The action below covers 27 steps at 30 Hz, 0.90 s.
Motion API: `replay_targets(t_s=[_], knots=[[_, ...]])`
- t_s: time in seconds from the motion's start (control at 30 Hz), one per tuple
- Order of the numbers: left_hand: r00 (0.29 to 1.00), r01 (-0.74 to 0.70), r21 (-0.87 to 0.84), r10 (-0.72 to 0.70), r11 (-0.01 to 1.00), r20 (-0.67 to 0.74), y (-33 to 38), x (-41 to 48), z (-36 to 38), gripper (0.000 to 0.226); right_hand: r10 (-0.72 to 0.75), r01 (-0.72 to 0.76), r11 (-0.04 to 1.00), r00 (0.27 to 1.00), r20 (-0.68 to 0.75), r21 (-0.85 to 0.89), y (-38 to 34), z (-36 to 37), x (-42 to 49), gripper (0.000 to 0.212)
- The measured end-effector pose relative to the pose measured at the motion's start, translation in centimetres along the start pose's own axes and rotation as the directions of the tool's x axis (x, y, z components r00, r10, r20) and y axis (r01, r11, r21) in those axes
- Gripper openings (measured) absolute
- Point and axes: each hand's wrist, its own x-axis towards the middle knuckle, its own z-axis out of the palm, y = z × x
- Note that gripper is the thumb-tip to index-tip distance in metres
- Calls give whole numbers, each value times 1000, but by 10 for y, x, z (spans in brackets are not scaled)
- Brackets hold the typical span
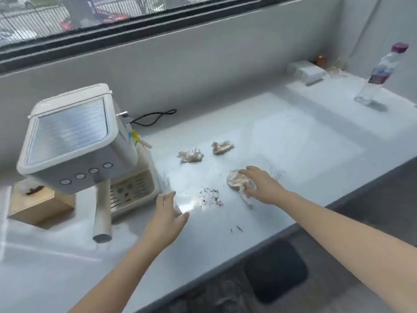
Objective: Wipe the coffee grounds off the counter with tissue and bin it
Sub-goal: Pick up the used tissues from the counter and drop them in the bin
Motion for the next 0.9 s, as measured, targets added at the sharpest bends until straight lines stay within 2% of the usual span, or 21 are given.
replay_targets(t_s=[0.1, 0.17, 0.23, 0.3, 0.37, 0.47, 0.57, 0.67, 0.73, 0.8, 0.9], knots=[[996, 70, -69, -74, 995, -55, -13, 1, 12, 59, -31, 34, 997, 999, 32, -69, 1, 6, 18, 64], [991, 132, -76, -133, 988, -11, -27, 0, 20, 63, -27, 31, 995, 999, 41, -94, -1, 10, 29, 63], [988, 148, -40, -146, 988, 52, -36, 1, 28, 70, -24, 29, 990, 999, 38, -141, 1, 18, 36, 53], [991, 123, -2, -123, 992, 45, -43, 3, 35, 70, -13, 17, 981, 1000, 19, -191, 4, 27, 35, 38], [992, 122, -23, -123, 992, -22, -47, 9, 39, 62, 31, -42, 983, 998, -63, -177, 7, 36, 30, 22], [977, 122, -108, -138, 987, -160, -47, 20, 43, 53, 63, -99, 976, 981, -181, -196, 8, 47, 21, 10], [957, 111, -264, -175, 958, -231, -40, 28, 47, 63, 90, -129, 979, 968, -233, -158, 9, 55, 14, 11], [965, 70, -321, -146, 944, -217, -35, 36, 46, 65, 140, -165, 984, 953, -270, -70, 9, 59, 3, 14], [978, 58, -301, -115, 952, -176, -36, 41, 44, 56, 173, -178, 984, 943, -283, 7, 11, 60, -9, 14], [980, 71, -248, -113, 966, -162, -37, 44, 41, 37, 199, -191, 980, 934, -295, 56, 15, 59, -23, 14], [970, 4, -217, -57, 976, -236, -28, 45, 37, 12, 272, -242, 962, 899, -344, 126, 25, 49, -48, 13]])
